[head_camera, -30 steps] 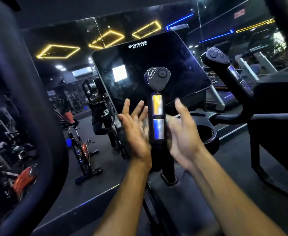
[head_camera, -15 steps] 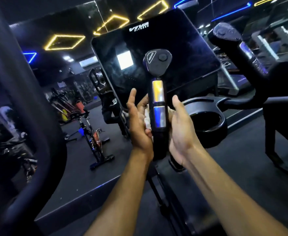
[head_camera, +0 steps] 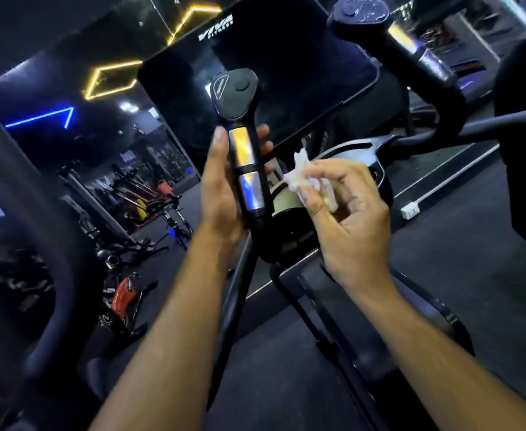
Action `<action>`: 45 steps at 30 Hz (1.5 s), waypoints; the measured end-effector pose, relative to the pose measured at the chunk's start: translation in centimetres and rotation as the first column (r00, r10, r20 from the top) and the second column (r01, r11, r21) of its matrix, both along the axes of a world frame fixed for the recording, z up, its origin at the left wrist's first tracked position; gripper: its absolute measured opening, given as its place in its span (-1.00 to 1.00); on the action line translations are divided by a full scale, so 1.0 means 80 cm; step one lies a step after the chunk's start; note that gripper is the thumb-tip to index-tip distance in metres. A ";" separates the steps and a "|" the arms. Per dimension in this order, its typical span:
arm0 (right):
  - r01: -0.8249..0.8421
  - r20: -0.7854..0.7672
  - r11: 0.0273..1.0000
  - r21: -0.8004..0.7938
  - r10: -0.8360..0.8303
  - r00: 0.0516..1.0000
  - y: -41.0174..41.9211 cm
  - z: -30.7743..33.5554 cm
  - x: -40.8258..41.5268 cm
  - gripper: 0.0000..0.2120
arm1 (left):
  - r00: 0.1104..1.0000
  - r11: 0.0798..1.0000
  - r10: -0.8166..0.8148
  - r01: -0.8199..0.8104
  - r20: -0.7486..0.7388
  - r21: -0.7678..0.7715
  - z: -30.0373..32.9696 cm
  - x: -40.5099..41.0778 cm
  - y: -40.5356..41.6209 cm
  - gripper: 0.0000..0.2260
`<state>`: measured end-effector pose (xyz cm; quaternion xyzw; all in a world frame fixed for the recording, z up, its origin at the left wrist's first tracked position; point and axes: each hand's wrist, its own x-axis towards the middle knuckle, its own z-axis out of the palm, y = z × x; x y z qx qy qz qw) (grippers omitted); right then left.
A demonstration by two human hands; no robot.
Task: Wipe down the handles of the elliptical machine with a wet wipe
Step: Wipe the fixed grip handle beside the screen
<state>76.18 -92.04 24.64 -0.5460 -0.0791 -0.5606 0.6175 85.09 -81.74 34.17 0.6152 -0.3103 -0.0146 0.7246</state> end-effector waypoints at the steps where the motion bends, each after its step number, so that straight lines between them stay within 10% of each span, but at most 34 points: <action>1: 0.020 0.012 1.000 0.001 -0.020 1.000 0.002 0.005 0.000 -0.88 | 0.999 0.997 0.024 -0.027 0.048 0.066 0.020 -0.004 -0.003 -0.47; 10: 0.276 0.134 0.897 -0.345 -0.244 0.961 0.064 -0.013 0.035 -0.95 | 0.986 0.967 0.110 -0.136 0.129 0.216 0.039 -0.013 -0.012 -0.82; 21: -0.036 -0.071 0.963 0.267 0.057 0.996 0.019 0.018 0.027 -0.84 | 0.980 0.974 0.103 -0.134 0.172 0.180 0.034 -0.015 -0.013 -0.77; 26: -0.305 0.006 0.835 0.458 0.340 0.941 -0.024 0.119 0.115 -0.78 | 0.986 0.972 -0.024 -0.015 0.162 0.233 0.033 -0.004 0.005 -0.39; 33: -0.807 0.308 0.407 0.428 0.773 0.554 -0.010 0.183 0.118 -0.63 | 0.974 0.979 -0.149 0.121 0.173 0.166 0.042 -0.010 0.007 -0.26; 45: -0.504 -0.184 0.831 0.233 0.547 0.817 0.039 0.025 0.053 -0.69 | 0.990 0.984 0.141 -0.141 -0.006 -0.105 -0.007 -0.008 -0.008 -0.25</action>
